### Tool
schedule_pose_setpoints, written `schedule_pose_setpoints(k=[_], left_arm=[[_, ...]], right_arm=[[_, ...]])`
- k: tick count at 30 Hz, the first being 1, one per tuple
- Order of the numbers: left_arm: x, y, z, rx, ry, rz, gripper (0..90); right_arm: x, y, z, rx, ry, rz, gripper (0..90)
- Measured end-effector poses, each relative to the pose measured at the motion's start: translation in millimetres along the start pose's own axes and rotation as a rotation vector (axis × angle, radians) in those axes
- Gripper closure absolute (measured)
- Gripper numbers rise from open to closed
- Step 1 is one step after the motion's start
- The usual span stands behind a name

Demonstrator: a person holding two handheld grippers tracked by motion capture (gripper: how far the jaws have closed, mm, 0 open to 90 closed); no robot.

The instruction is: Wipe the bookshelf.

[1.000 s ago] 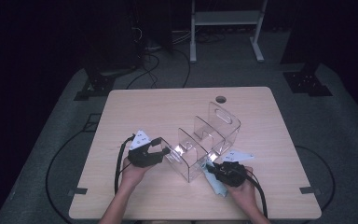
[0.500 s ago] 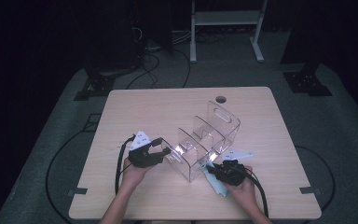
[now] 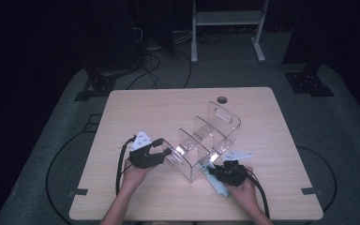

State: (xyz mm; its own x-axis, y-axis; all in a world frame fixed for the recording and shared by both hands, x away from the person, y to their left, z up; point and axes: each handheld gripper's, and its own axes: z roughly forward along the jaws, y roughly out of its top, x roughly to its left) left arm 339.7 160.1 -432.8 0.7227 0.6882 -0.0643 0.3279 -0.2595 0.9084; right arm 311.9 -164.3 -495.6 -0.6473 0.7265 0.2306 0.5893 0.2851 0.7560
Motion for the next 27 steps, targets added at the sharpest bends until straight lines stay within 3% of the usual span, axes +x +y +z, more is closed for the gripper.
schedule_pose_setpoints(k=[6, 8, 11, 14, 19, 23, 27], left_arm=[[-0.2, 0.5, -0.1, 0.004, 0.001, 0.005, 45.7], [-0.4, 0.5, -0.3, 0.005, 0.002, 0.005, 45.7], [-0.7, 0.6, -0.5, 0.006, 0.004, 0.006, 45.7], [-0.4, 0.8, -0.7, 0.008, 0.001, 0.009, 45.7], [-0.2, 0.6, -0.6, 0.006, 0.0, 0.008, 45.7], [-0.2, 1.0, -0.4, 0.008, 0.0, 0.01, 45.7], [0.0, 1.0, -0.2, 0.006, -0.002, 0.01, 45.7]], right_arm=[[7.1, 10.1, -18.2, -0.093, 0.003, -0.028, 78.4], [5.5, 8.5, -14.8, -0.076, 0.006, -0.029, 78.3], [2.8, 1.6, -1.3, 0.005, -0.013, -0.038, 78.1], [-2.6, 0.2, -0.2, 0.009, 0.015, 0.001, 78.1], [-13.6, 3.4, -23.5, -0.056, -0.02, 0.029, 78.1], [-28.3, 7.2, -45.6, -0.131, -0.066, 0.088, 78.1], [-37.8, 18.3, -60.7, -0.197, -0.109, 0.09, 78.1]])
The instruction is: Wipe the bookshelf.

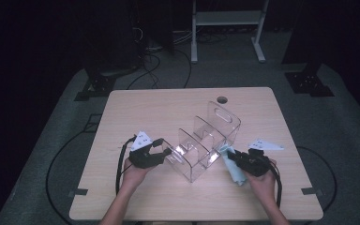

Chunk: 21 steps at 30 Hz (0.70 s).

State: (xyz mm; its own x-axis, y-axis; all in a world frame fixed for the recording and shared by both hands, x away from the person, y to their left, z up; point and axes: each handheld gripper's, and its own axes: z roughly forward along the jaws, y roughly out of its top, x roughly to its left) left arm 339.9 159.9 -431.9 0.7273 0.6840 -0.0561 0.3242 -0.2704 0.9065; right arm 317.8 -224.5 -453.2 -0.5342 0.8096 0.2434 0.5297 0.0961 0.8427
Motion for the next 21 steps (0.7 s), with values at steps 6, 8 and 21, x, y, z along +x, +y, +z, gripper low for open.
schedule_pose_setpoints(k=[6, 8, 21], left_arm=[[0.3, -0.1, -0.1, 0.001, -0.001, 0.001, 45.8], [0.2, -0.1, -0.2, 0.0, -0.002, 0.001, 45.8], [-0.3, 0.0, -0.5, 0.002, 0.001, 0.002, 45.8]], right_arm=[[-6.2, 0.6, 16.7, 0.054, -0.012, -0.016, 78.0], [-6.9, -3.8, 28.9, 0.094, -0.013, -0.02, 78.0], [-9.7, 1.7, 27.8, 0.065, 0.005, 0.004, 77.9]])
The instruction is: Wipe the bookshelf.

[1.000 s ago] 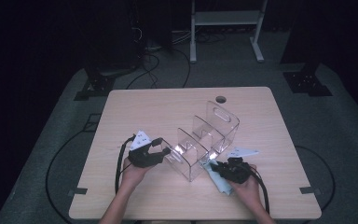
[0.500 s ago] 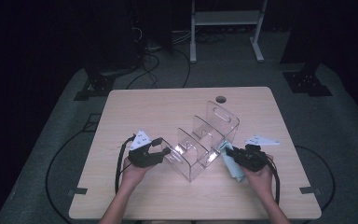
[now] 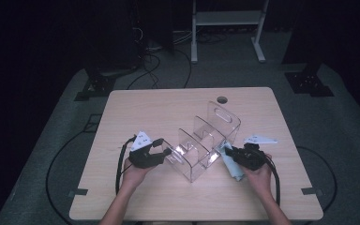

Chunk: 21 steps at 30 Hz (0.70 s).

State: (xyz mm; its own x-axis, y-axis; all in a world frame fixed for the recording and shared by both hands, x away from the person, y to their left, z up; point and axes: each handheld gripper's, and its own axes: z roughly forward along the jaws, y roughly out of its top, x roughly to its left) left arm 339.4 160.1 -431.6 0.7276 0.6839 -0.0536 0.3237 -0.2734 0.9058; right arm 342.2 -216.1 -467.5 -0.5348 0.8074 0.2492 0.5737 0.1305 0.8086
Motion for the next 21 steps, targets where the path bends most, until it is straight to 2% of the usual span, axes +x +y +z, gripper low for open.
schedule_pose_setpoints(k=[3, 5, 6, 8, 11, 13, 15, 18, 20, 21], left_arm=[[0.1, 0.0, 0.0, 0.0, 0.0, 0.001, 45.9], [0.3, 0.0, -0.1, 0.001, 0.0, 0.002, 45.9], [0.3, 0.0, -0.2, 0.001, -0.001, 0.003, 45.9], [0.3, -0.1, 0.0, -0.002, -0.001, 0.002, 45.9], [-0.1, -0.1, -0.1, -0.001, 0.002, 0.002, 45.9], [-0.3, 0.2, 0.0, 0.0, 0.004, 0.003, 45.9], [-0.4, 0.2, 0.0, 0.0, 0.004, 0.003, 45.9], [-0.3, 0.1, -0.2, 0.0, 0.004, 0.003, 45.9], [-0.1, 0.1, -0.1, 0.0, 0.002, 0.004, 45.9], [0.1, 0.0, -0.1, 0.0, 0.001, 0.004, 45.9]], right_arm=[[-4.1, -7.4, 14.5, 0.038, 0.007, 0.031, 77.8], [-6.6, -12.7, 23.2, 0.091, -0.008, 0.016, 77.7], [-7.1, -15.0, 24.6, 0.1, -0.008, 0.014, 77.7], [-5.6, -12.9, 18.7, 0.069, -0.001, 0.019, 77.8], [-2.3, -0.5, 4.7, -0.005, 0.001, 0.005, 77.7], [-2.6, 0.7, 6.1, 0.001, 0.001, -0.003, 77.6], [-4.6, -4.2, 13.1, 0.022, 0.004, 0.015, 77.7], [-7.7, -14.3, 27.2, 0.094, -0.002, 0.018, 77.7], [-9.3, -14.9, 27.1, 0.094, 0.012, 0.049, 77.7], [-9.2, -13.1, 24.4, 0.081, 0.01, 0.038, 77.7]])
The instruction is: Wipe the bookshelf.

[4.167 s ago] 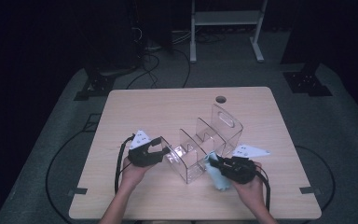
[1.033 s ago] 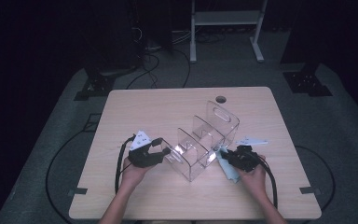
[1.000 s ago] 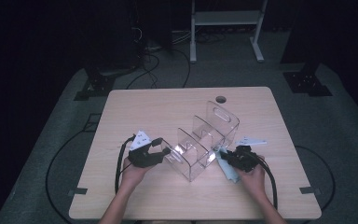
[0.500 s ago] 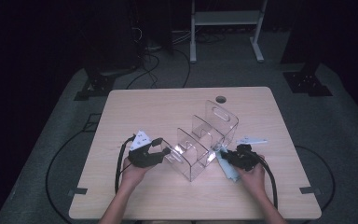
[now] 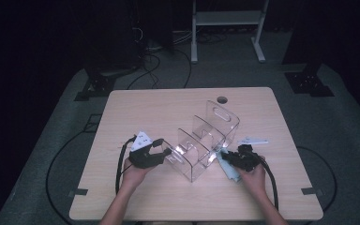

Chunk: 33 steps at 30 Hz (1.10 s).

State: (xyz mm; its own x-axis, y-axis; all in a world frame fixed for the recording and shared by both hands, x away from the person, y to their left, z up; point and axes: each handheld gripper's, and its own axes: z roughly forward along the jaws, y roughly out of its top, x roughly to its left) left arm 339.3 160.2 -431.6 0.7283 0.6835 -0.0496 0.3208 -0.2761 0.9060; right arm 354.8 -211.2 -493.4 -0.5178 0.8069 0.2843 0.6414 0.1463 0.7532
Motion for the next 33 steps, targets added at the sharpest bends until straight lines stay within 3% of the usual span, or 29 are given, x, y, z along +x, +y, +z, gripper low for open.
schedule_pose_setpoints(k=[4, 7, 11, 13, 17, 25, 33], left_arm=[[-0.1, -0.1, 0.1, -0.001, 0.0, -0.001, 45.9], [-0.6, 0.3, 0.1, 0.001, 0.003, 0.0, 45.9], [-0.4, 0.3, 0.0, 0.002, 0.0, 0.003, 45.9], [-0.1, 0.3, 0.1, 0.001, -0.002, 0.002, 45.9], [-0.3, 0.4, 0.2, 0.002, -0.001, 0.001, 45.9], [1.1, 1.1, -1.2, 0.012, -0.012, 0.003, 46.0], [14.7, -0.3, -10.0, 0.028, -0.049, 0.001, 45.9]], right_arm=[[4.8, 10.8, -16.7, -0.08, 0.011, -0.019, 77.7], [4.5, 7.6, -11.9, -0.064, 0.015, -0.012, 77.7], [1.8, -1.5, 3.0, 0.001, 0.0, -0.01, 77.6], [0.5, -0.1, 0.4, -0.004, 0.015, 0.008, 77.6], [3.5, 10.6, -13.6, -0.065, 0.03, -0.009, 77.6], [1.8, 4.9, -0.9, -0.021, 0.04, 0.013, 78.1], [14.6, 2.1, 7.4, 0.019, 0.086, -0.008, 78.7]])
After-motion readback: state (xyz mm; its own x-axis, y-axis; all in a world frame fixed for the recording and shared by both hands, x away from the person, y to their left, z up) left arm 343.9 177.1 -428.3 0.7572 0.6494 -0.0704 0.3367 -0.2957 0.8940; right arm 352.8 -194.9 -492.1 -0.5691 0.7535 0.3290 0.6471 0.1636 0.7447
